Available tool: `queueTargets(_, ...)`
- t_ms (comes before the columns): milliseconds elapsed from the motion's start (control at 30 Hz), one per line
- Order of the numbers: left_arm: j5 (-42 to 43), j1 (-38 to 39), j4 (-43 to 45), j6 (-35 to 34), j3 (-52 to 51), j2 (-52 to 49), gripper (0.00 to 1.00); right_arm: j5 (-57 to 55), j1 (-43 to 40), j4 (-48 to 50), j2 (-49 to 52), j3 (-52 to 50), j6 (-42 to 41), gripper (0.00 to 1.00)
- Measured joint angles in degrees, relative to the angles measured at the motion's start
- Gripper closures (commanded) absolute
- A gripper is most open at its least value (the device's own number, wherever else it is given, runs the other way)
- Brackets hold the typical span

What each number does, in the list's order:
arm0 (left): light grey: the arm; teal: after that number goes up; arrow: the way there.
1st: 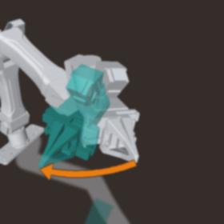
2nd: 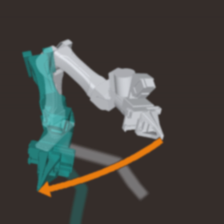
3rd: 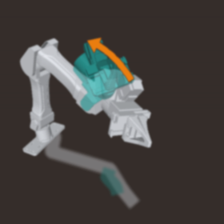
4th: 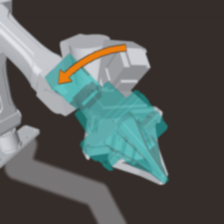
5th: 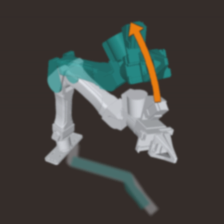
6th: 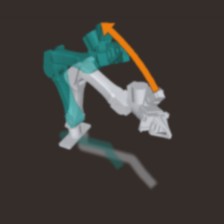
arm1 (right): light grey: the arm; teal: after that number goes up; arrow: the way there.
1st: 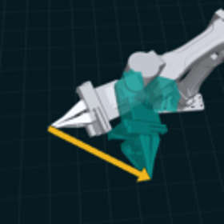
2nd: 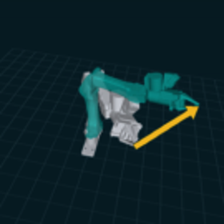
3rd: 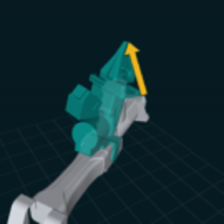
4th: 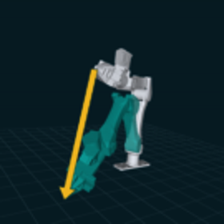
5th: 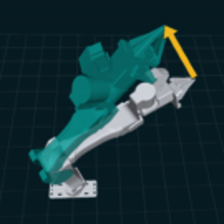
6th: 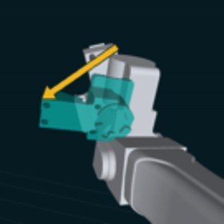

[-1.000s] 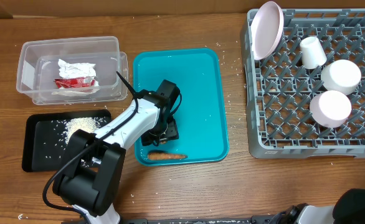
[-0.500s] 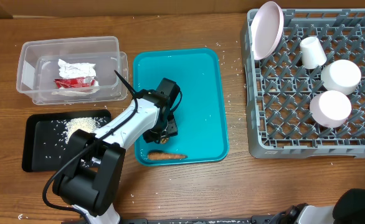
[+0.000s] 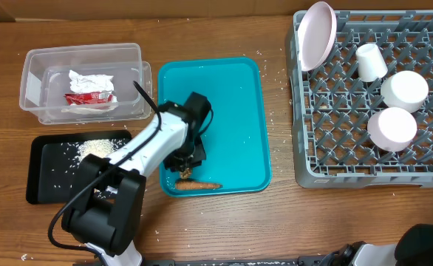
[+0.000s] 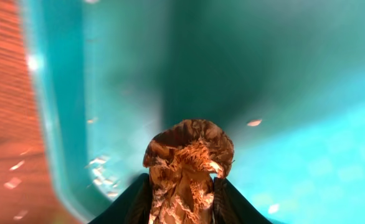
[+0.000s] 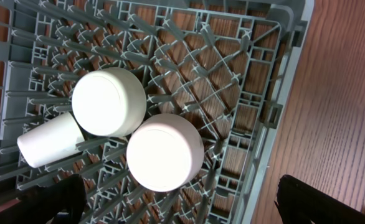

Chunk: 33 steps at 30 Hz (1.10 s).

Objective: Sort waste into correct bins and load items into the dishwasher
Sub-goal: 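Carry the snack bar left and drop it onto the black rice tray, then move the left gripper to the carrot on the teal tray and grasp it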

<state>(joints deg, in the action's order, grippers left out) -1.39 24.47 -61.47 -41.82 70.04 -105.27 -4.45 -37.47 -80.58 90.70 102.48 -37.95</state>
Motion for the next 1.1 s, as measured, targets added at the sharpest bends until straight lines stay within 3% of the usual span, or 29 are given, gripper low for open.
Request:
queueTargets(167,-2.84,-3.69,-10.56,0.22,10.62,0.00,0.66,0.02,0.00,0.00,0.00,0.00,0.04,0.00)
queueTargets(367,-7.13,-12.02,-17.00,0.22,17.70,0.00,0.67,0.02,0.00,0.00,0.00,0.00,0.04,0.00)
queueTargets(800,-9.11,-35.80,-12.98,0.24,12.33,0.00,0.64,0.02,0.00,0.00,0.00,0.00,0.04,0.00)
queueTargets(867,-9.14,-37.79,-11.45,0.24,10.14,0.00,0.57,0.02,0.00,0.02,0.00,0.00,0.04,0.00)
queueTargets(900,-9.18,-38.38,-10.86,0.46,9.29,0.00,0.34,0.02,0.02,0.02,0.00,0.00,0.04,0.00)
queueTargets(933,-9.16,-38.88,-10.45,0.50,8.48,0.00,0.20,0.02,0.00,0.02,0.00,0.00,0.04,0.00)
queueTargets(1100,-9.14,-39.34,-10.05,0.39,7.19,0.00,0.20,0.02,0.02,0.00,0.00,0.00,0.02,0.00)
